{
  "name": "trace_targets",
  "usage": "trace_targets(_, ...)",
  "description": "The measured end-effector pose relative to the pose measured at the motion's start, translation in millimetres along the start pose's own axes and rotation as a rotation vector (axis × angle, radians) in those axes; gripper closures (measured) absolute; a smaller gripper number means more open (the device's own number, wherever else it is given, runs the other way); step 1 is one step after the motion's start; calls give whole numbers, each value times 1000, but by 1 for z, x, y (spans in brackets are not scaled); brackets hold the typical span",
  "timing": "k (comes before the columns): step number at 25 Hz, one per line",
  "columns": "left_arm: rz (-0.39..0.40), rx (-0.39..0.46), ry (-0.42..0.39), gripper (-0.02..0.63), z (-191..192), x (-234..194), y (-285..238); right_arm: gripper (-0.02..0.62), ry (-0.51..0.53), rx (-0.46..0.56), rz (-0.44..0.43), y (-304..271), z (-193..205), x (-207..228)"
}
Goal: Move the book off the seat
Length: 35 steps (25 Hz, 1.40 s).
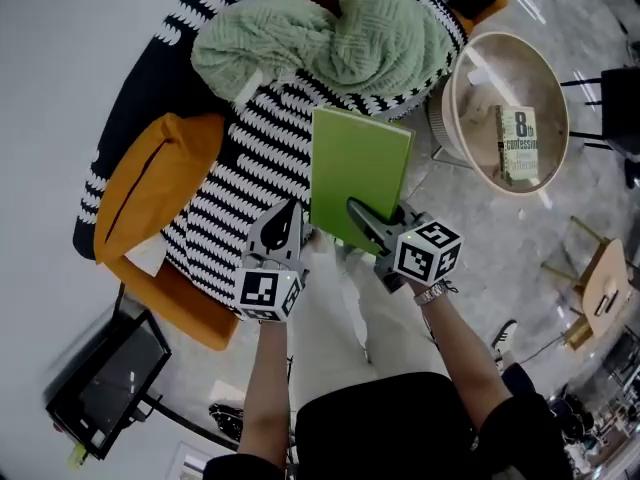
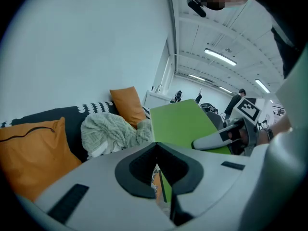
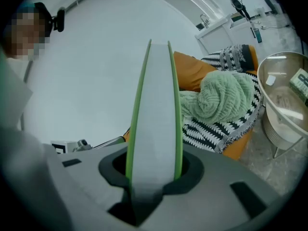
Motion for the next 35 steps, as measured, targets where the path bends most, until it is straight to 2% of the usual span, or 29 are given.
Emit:
trace_targets(13, -52, 131, -19, 598, -70, 73, 89, 466, 102, 89, -106, 99, -31, -88)
trace_targets(23, -23, 257, -101, 598, -136, 124, 137, 466, 188, 175, -187, 157, -60, -149)
trace_targets(35, -44, 384, -165, 598, -181, 150, 190, 466, 305, 239, -263, 199, -83, -201)
Point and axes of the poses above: the fingertips, and each gripper's own axes: y backward along the fingers, x to its right, z out of its underside, the point moved 9 cm from there along y, backward along the fingers, and after that the axes turned 3 degrees about -y, right-handed, at the moved point
